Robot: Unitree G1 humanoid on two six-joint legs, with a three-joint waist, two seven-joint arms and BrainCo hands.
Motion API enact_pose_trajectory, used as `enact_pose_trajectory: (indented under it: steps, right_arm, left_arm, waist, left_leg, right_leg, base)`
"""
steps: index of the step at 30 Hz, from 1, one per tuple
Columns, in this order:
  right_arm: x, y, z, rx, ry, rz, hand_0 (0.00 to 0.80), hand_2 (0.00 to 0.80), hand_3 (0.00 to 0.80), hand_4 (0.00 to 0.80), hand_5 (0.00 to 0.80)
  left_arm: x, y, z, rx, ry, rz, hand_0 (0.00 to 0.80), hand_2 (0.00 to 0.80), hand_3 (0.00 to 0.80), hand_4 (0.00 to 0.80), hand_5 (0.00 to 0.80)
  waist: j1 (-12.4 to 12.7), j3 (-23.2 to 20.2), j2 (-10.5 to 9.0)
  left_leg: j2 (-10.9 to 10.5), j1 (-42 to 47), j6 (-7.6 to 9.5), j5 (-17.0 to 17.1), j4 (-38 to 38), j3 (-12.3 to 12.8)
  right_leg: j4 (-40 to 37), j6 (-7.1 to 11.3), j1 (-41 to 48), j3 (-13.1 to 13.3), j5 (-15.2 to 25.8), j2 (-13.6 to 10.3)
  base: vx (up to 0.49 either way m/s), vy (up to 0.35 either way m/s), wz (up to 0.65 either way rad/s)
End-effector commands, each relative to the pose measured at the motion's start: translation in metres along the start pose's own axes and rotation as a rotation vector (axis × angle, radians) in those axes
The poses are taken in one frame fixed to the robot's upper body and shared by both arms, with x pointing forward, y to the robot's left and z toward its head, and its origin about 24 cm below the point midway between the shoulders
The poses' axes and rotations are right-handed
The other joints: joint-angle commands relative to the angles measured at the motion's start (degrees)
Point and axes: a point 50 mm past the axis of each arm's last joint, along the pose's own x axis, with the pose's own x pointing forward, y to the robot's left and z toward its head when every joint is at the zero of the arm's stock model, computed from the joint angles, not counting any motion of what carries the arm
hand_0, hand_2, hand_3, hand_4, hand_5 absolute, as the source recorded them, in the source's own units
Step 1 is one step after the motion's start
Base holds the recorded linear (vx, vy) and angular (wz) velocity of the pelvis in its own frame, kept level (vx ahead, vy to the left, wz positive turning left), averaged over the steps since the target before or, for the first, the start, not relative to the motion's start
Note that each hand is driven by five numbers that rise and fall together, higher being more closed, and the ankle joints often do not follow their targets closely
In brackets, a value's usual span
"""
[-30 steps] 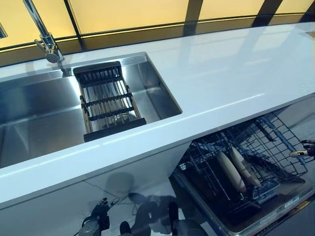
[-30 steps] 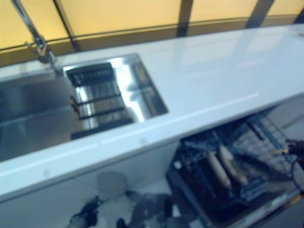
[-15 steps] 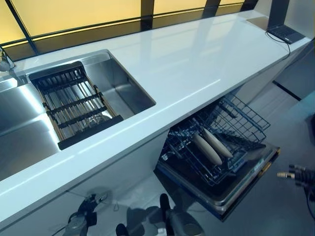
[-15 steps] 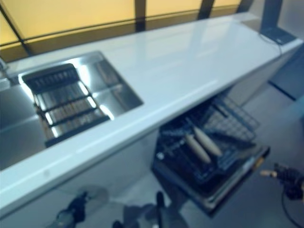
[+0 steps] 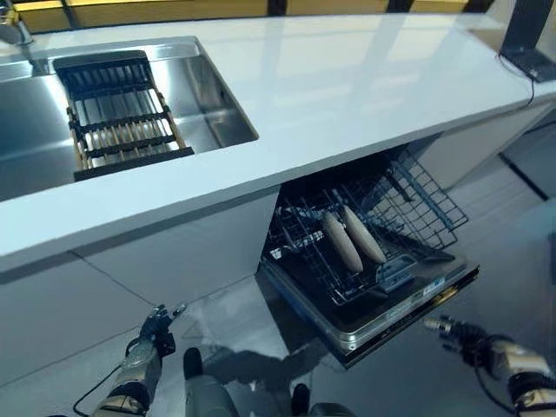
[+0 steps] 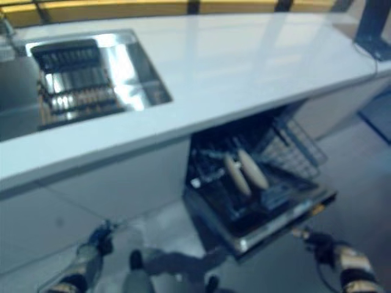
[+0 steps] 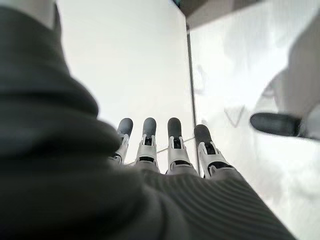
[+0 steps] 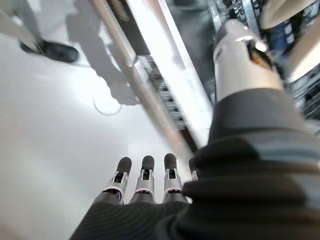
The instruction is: Take plates into dishwasher
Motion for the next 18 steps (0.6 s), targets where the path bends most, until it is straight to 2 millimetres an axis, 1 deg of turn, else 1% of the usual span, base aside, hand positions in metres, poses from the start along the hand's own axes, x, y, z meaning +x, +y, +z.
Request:
enact_pose_trajectory:
  steps: [1, 4, 5, 6, 7, 8, 9, 10, 11, 13, 14, 15, 16, 17, 18]
  right_arm:
    - [-0.006, -0.016, 0.007, 0.097, -0.047, -0.058, 0.0, 0.0, 0.0, 0.0, 0.0]
    - [-0.004, -0.013, -0.001, 0.189, -0.028, -0.05, 0.0, 0.0, 0.0, 0.0, 0.0]
    - [-0.002, -0.01, -0.009, 0.225, -0.003, -0.053, 0.0, 0.0, 0.0, 0.0, 0.0]
    - [-0.001, -0.009, -0.011, 0.254, 0.009, -0.05, 0.0, 0.0, 0.0, 0.0, 0.0]
    - [0.001, -0.005, -0.015, 0.291, 0.016, -0.041, 0.0, 0.0, 0.0, 0.0, 0.0]
    - [0.002, -0.001, -0.017, 0.316, 0.022, -0.022, 0.0, 0.0, 0.0, 0.0, 0.0]
    - [0.003, 0.003, -0.021, 0.344, 0.037, 0.003, 0.0, 0.0, 0.0, 0.0, 0.0]
    - [0.005, 0.01, -0.026, 0.351, 0.06, 0.033, 0.0, 0.0, 0.0, 0.0, 0.0]
    - [0.007, 0.015, -0.031, 0.373, 0.077, 0.047, 0.0, 0.0, 0.0, 0.0, 0.0]
    - [0.01, 0.026, -0.039, 0.383, 0.118, 0.043, 0.0, 0.0, 0.0, 0.0, 0.0]
    - [0.012, 0.032, -0.044, 0.385, 0.14, 0.044, 0.0, 0.0, 0.0, 0.0, 0.0]
    - [0.014, 0.038, -0.05, 0.402, 0.155, 0.042, 0.0, 0.0, 0.0, 0.0, 0.0]
    - [0.015, 0.043, -0.057, 0.43, 0.168, 0.031, 0.0, 0.0, 0.0, 0.0, 0.0]
    - [0.016, 0.047, -0.063, 0.446, 0.18, 0.021, 0.0, 0.0, 0.0, 0.0, 0.0]
    - [0.017, 0.052, -0.07, 0.482, 0.187, 0.002, 0.0, 0.0, 0.0, 0.0, 0.0]
  left_arm:
    - [0.0, 0.0, 0.003, 0.009, -0.03, -0.005, 0.0, 0.0, 0.0, 0.0, 0.0]
    - [-0.002, 0.003, -0.003, 0.009, -0.02, 0.002, 0.0, 0.0, 0.0, 0.0, 0.0]
    - [-0.002, 0.005, -0.004, 0.009, -0.016, 0.01, 0.0, 0.0, 0.0, 0.0, 0.0]
    - [-0.001, 0.005, -0.003, 0.002, -0.017, 0.018, 0.0, 0.0, 0.0, 0.0, 0.0]
    - [-0.001, 0.007, -0.002, -0.015, -0.018, 0.027, 0.0, 0.0, 0.0, 0.0, 0.0]
    - [-0.001, 0.009, -0.003, -0.041, -0.014, 0.032, 0.0, 0.0, 0.0, 0.0, 0.0]
    - [-0.002, 0.013, -0.005, -0.104, -0.013, 0.054, 0.0, 0.0, 0.0, 0.0, 0.0]
    - [-0.005, 0.019, -0.01, -0.167, 0.002, 0.062, 0.0, 0.0, 0.0, 0.0, 0.0]
    - [-0.008, 0.024, -0.019, -0.197, 0.02, 0.067, 0.0, 0.0, 0.0, 0.0, 0.0]
    - [-0.017, 0.03, -0.039, -0.281, 0.058, 0.104, 0.0, 0.0, 0.0, 0.0, 0.0]
    - [-0.021, 0.031, -0.049, -0.323, 0.078, 0.12, 0.0, 0.0, 0.0, 0.0, 0.0]
    - [-0.024, 0.031, -0.056, -0.343, 0.097, 0.128, 0.0, 0.0, 0.0, 0.0, 0.0]
    - [-0.027, 0.031, -0.063, -0.338, 0.114, 0.133, 0.0, 0.0, 0.0, 0.0, 0.0]
    - [-0.03, 0.03, -0.069, -0.325, 0.125, 0.131, 0.0, 0.0, 0.0, 0.0, 0.0]
    - [-0.034, 0.028, -0.076, -0.315, 0.133, 0.129, 0.0, 0.0, 0.0, 0.0, 0.0]
  waist:
    - [1.46, -0.28, 1.03]
    - [1.97, -0.73, 2.49]
    - [2.07, -0.94, 3.24]
    - [2.07, -0.96, 3.7]
    - [2.31, -0.63, 4.64]
    - [2.61, -0.4, 5.15]
    - [3.06, -0.15, 5.67]
    - [3.51, 0.1, 6.23]
    - [3.91, 0.41, 6.7]
    - [4.37, 1.32, 7.58]
    - [4.43, 2.0, 7.96]
    - [4.35, 2.74, 8.22]
    - [4.28, 3.34, 8.33]
    - [4.18, 3.82, 8.25]
    - [4.08, 4.27, 7.67]
  left_leg:
    - [-2.37, -4.05, 4.36, 2.54, -1.53, 1.25]
    - [-2.25, -4.05, 4.2, 3.43, -2.13, 1.22]
    - [-2.4, -4.47, 4.15, 3.66, -1.75, 1.0]
    - [-2.48, -4.66, 4.06, 3.76, -1.62, 0.66]
    - [-2.69, -4.9, 3.79, 4.05, -1.39, -0.36]
    - [-3.03, -5.01, 3.62, 4.35, -1.47, -1.52]
    - [-3.42, -5.03, 3.37, 4.86, -2.13, -2.98]
    - [-3.72, -5.02, 3.01, 5.36, -3.69, -4.35]
    - [-3.8, -4.89, 2.73, 5.78, -5.63, -5.19]
    - [-3.68, -4.72, 2.16, 6.52, -9.12, -5.26]
    - [-3.77, -5.02, 2.04, 6.55, -9.86, -4.4]
    - [-3.82, -4.94, 2.08, 6.59, -9.99, -2.73]
    - [-3.92, -4.46, 2.11, 7.26, -9.17, -1.42]
    - [-4.34, -4.12, 2.05, 8.23, -7.2, -1.3]
    - [-5.65, -3.65, 2.5, 7.55, -3.47, -2.06]
  right_leg:
    - [7.37, -0.45, 4.71, 2.49, -4.44, -1.42]
    - [9.2, -1.07, 5.15, 1.77, -6.88, -1.17]
    - [11.07, -1.57, 4.83, 1.37, -8.32, -0.87]
    - [12.48, -1.9, 4.24, 1.25, -9.14, -0.64]
    - [15.71, -2.76, 3.05, 1.2, -10.98, -0.16]
    - [17.52, -3.29, 2.35, 1.32, -12.02, 0.21]
    - [19.01, -3.96, 1.89, 1.54, -13.02, 0.92]
    - [20.16, -4.87, 1.5, 1.94, -14.03, 2.08]
    - [20.79, -5.83, 1.29, 2.11, -14.52, 3.17]
    - [20.79, -7.12, 0.36, 2.05, -13.64, 4.99]
    - [20.12, -7.43, -0.08, 1.82, -12.55, 5.72]
    - [19.12, -7.42, -0.4, 1.28, -11.08, 6.07]
    - [17.79, -7.32, -0.27, 0.91, -9.75, 6.22]
    - [16.04, -7.34, 0.34, 0.7, -8.51, 6.23]
    - [13.12, -7.41, 0.6, 0.18, -6.21, 5.28]
  base:
    - [-0.07, -0.005, 0.09]
    - [-0.098, -0.003, 0.07]
    - [-0.141, -0.016, 0.1]
    - [-0.181, -0.033, 0.1]
    - [-0.161, -0.049, 0.1]
    - [-0.147, -0.078, 0.19]
    - [-0.119, -0.125, 0.3]
    - [-0.081, -0.173, 0.3]
    - [-0.062, -0.198, 0.25]
    - [-0.084, -0.193, 0.08]
    - [-0.161, -0.183, -0.02]
    - [-0.189, -0.185, 0.07]
    - [-0.188, -0.181, 0.24]
    - [-0.236, -0.201, 0.42]
    - [-0.305, -0.193, 0.49]
